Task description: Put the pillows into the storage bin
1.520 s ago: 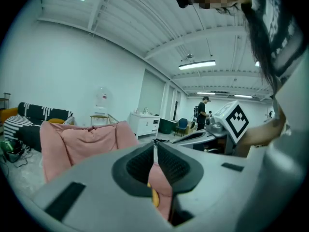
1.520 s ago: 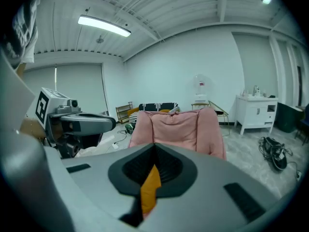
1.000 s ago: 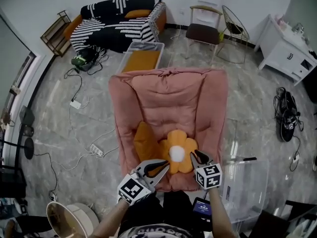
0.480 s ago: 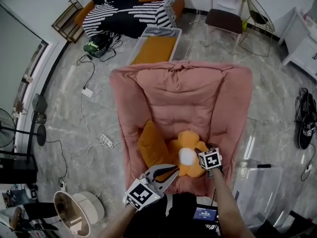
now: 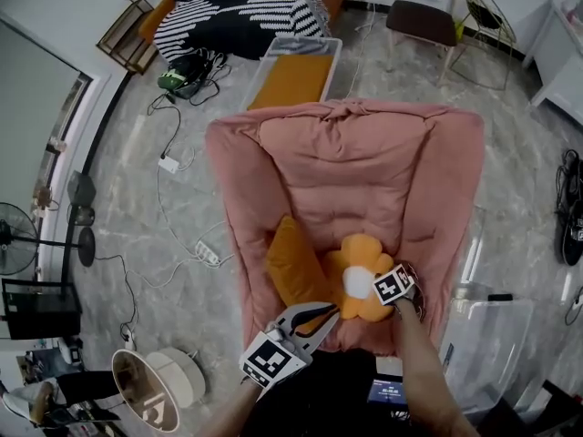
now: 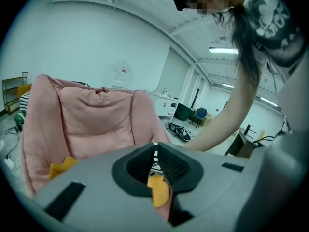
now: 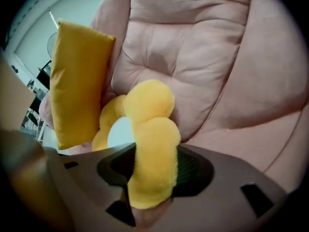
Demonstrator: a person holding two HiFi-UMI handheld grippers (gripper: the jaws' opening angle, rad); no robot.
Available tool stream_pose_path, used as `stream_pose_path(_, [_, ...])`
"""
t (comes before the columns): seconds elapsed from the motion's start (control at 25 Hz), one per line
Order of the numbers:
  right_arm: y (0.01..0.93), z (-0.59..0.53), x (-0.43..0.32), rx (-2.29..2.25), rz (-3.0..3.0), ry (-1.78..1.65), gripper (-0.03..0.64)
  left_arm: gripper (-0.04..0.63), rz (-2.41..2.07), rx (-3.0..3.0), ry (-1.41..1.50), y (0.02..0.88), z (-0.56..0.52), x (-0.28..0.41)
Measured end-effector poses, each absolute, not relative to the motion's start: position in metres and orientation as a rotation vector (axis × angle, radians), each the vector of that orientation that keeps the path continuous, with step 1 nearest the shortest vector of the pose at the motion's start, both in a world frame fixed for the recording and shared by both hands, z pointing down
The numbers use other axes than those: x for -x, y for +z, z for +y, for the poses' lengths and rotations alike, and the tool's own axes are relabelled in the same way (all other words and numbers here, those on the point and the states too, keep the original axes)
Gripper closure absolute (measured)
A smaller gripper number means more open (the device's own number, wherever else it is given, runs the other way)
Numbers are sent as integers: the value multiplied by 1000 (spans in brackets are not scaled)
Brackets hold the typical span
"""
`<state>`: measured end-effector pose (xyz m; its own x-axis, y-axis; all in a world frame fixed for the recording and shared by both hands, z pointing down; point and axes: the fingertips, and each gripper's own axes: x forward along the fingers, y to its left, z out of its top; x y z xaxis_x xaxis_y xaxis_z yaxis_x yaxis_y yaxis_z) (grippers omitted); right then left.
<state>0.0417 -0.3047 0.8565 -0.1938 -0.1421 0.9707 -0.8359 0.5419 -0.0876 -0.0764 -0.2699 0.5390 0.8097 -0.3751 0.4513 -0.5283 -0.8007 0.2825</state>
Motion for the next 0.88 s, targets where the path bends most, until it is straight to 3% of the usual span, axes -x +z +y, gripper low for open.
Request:
stream_pose_path(0.12, [841,-301,-32,-900,-1707,863,478,563,-659,-2622,557,535,-267,84])
stream_pose_path(0.24, [818,-290,-27,-999,-1728,1000,522,563,-651,-2640,573,530,-260,96])
stream_pose_path(0.88, [640,-227,-13,-1536,-1802,980,537,563,-452,-2823,610,503,-167,144])
